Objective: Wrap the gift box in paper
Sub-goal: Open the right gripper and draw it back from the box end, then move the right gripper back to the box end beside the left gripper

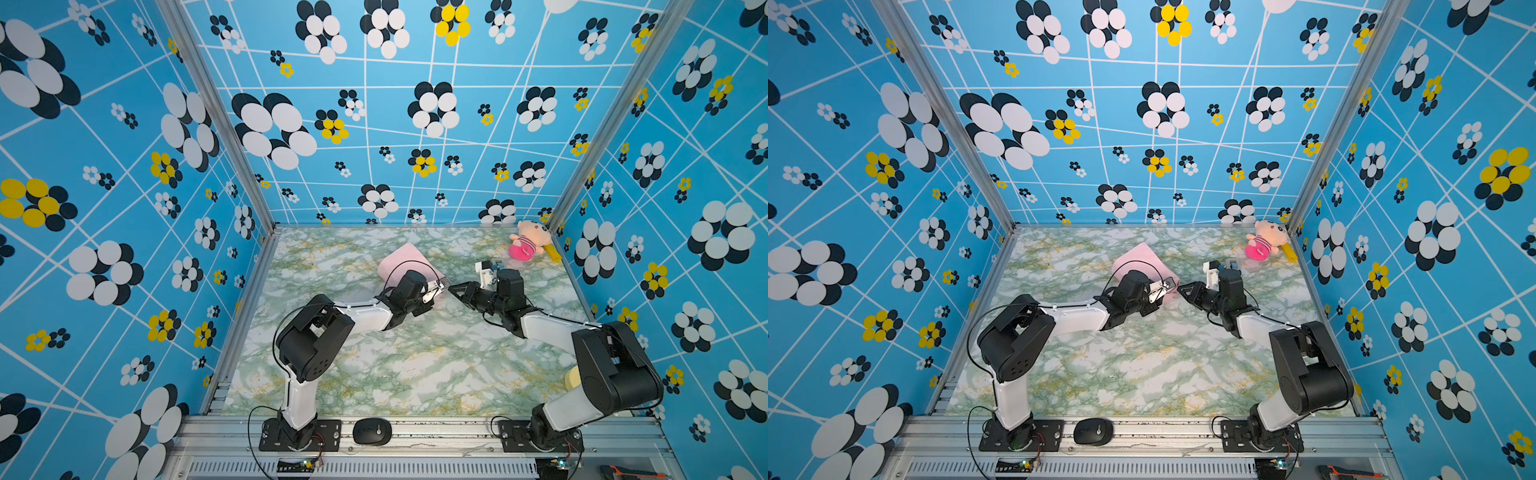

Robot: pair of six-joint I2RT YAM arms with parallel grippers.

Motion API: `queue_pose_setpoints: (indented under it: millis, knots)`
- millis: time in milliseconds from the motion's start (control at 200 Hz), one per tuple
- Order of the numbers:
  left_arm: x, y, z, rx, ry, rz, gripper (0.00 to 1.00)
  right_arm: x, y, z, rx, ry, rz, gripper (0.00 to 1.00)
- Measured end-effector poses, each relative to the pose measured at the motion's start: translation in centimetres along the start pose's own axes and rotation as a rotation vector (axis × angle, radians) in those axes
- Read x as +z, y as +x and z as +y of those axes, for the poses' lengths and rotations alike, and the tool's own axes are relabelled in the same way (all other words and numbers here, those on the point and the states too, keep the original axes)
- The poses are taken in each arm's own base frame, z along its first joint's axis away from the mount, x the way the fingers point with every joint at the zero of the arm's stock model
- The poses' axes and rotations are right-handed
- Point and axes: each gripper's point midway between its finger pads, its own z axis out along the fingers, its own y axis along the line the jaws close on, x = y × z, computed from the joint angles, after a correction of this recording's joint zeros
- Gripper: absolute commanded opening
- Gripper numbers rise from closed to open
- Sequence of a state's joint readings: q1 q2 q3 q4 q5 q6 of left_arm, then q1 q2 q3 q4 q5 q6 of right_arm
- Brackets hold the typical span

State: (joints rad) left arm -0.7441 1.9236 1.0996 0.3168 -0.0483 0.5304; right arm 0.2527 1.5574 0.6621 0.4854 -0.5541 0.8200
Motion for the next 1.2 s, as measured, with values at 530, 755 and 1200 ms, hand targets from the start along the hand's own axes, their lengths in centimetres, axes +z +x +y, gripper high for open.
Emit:
queue_pose_setpoints:
  millis: [530,755,1200]
  knots:
    - [0.0,0.0,0.0,-0.027,0.025,0.005,0.44,2.8,2.8,0.8,0.02,0.032,0.055,0.06]
    - [0.0,0.0,0.0,-0.027,0.025,0.005,0.44,4.0,3.2,-0.8,0.037,0.064,0.071,0.05]
    - [0.0,0.0,0.0,-0.033,0.03,0.003,0.44,6.1,2.8,-2.3,0.051,0.078,0.054,0.04]
